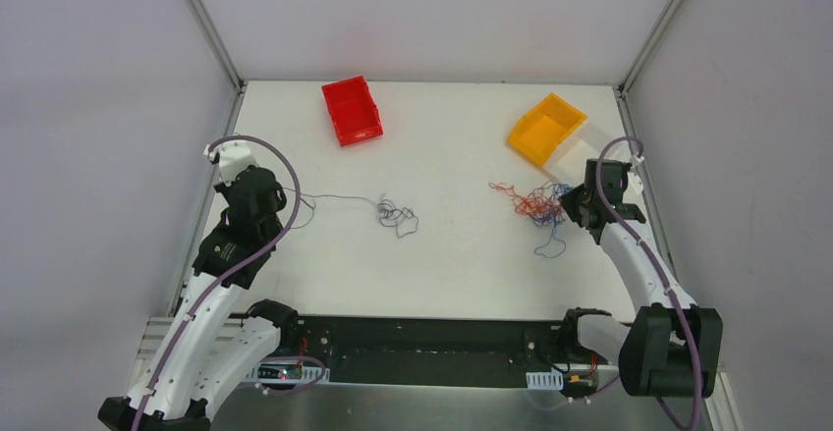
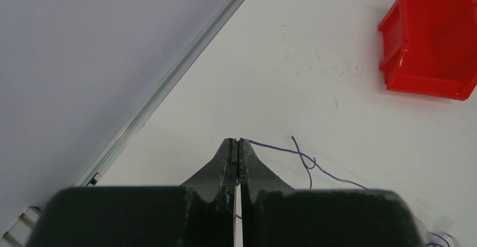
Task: Untangle the cables
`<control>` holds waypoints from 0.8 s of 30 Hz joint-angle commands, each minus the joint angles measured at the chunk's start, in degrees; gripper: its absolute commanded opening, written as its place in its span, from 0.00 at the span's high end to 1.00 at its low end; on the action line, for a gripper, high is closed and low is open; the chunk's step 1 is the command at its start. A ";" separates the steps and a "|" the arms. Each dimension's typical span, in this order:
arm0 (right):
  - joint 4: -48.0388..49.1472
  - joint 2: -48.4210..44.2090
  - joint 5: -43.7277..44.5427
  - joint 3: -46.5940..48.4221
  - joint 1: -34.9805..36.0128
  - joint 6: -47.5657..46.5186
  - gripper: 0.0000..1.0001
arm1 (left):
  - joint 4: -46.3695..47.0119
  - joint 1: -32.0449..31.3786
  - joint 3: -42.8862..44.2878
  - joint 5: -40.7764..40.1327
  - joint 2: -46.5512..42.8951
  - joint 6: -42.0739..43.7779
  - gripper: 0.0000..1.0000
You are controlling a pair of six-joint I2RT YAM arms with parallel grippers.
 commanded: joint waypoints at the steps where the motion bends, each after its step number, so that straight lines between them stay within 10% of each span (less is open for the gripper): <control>1: -2.87 -4.24 5.42 -0.69 -0.30 2.95 1.00 | -0.05 0.64 0.37 -4.63 0.80 -0.54 1.00; 9: 3.05 -4.58 -18.29 -0.23 -0.69 -5.98 1.00 | 1.80 0.90 0.11 11.27 0.47 0.71 1.00; 11: 2.67 -4.63 -20.06 0.81 3.80 -8.35 0.83 | 2.41 0.90 0.21 14.49 0.62 1.22 1.00; 12: 1.30 -4.42 -18.89 1.99 6.85 -9.84 0.52 | 2.56 0.89 0.31 14.82 0.73 1.41 1.00; 14: -3.20 -3.82 -12.49 5.53 13.82 -12.73 0.23 | 2.63 0.90 0.52 14.63 0.89 1.60 1.00; 24: -4.54 7.89 -7.18 19.95 37.54 -18.88 0.25 | 2.85 0.90 0.13 16.56 -1.18 2.59 1.00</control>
